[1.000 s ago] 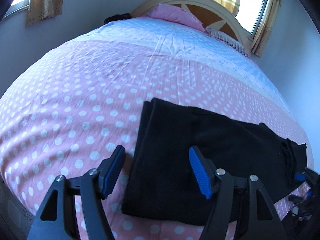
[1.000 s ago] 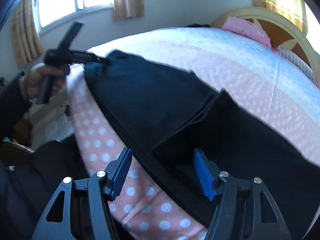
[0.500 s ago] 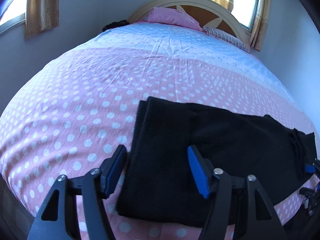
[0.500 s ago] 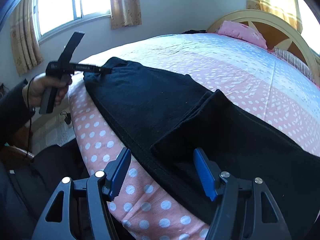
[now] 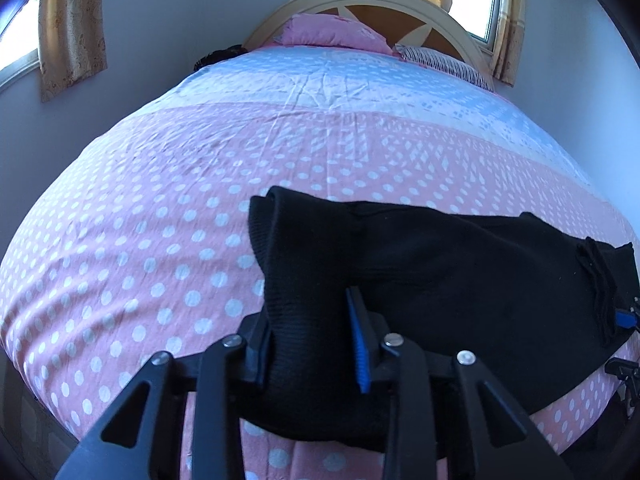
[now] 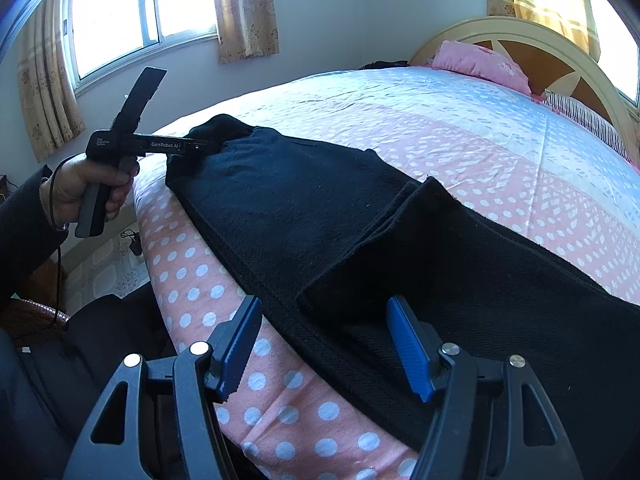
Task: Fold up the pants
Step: 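Close the left gripper on the end of the folded pants, then lift and fold the pants end over with the left gripper, then open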
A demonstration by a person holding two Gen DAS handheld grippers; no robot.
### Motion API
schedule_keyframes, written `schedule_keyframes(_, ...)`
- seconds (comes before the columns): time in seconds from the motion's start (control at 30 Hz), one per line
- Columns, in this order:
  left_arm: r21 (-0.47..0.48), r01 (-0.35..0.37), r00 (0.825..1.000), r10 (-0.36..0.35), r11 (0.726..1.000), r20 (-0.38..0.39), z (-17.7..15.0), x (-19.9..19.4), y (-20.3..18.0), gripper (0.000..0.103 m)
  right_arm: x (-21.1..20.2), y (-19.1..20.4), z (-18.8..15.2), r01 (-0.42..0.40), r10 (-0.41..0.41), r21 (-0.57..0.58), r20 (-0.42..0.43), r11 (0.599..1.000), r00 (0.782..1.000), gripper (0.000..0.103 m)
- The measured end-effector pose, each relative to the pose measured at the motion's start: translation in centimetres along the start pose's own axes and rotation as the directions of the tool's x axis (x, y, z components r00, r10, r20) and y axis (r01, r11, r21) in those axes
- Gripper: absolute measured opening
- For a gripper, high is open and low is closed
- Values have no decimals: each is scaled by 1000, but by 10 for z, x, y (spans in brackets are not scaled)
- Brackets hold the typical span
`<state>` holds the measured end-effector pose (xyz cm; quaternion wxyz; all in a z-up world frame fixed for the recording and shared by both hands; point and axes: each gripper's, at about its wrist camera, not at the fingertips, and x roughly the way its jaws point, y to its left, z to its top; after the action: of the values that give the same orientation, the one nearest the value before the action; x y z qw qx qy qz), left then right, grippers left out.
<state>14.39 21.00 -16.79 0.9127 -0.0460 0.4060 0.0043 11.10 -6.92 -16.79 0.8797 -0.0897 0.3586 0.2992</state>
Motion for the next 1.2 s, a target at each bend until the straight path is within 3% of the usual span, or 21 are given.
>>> schedule_keyframes(0.13,6,-2,1000,2,1000,2,-1,0,-1,32,0,0,1,3,-3,3,0,1000,1000,66)
schedule_keyframes(0.2,8,11,1000,-11,1000,-5,-1,-1,-3,25,-1,0,2,4,-4,9,2,1000,1000,66)
schedule_keyframes(0.27,-2,22,1000,-22,1000,-9,3,-6,-5,24,-6,-2,5,13,-13,21,10,1000,1000,66)
schedule_keyframes(0.37,-55,97,995,-98,994,-7,11,-17,-3,24,-22,-7,10,29,-30,34,45,999,999,66)
schedule_keyframes(0.47,-132,206,979,-206,970,15,22,-35,-2,24,-43,-14,16,50,-54,57,86,997,995,66)
schedule_keyframes(0.57,-152,312,950,-306,938,57,33,-59,-15,24,-63,-22,19,87,-96,78,120,993,988,66)
schedule_keyframes(0.8,-98,503,864,-496,859,87,50,-93,-82,24,-99,-49,13,168,-191,143,168,975,967,66)
schedule_keyframes(0.97,-30,590,807,-588,807,50,63,-99,-143,24,-120,-77,0,212,-257,237,180,948,949,66)
schedule_keyframes(1.1,51,633,773,-634,772,5,77,-105,-197,24,-135,-107,-16,256,-323,326,170,910,931,66)
schedule_keyframes(1.2,87,651,758,-651,754,-31,85,-104,-230,24,-146,-131,-29,278,-367,403,163,872,916,66)
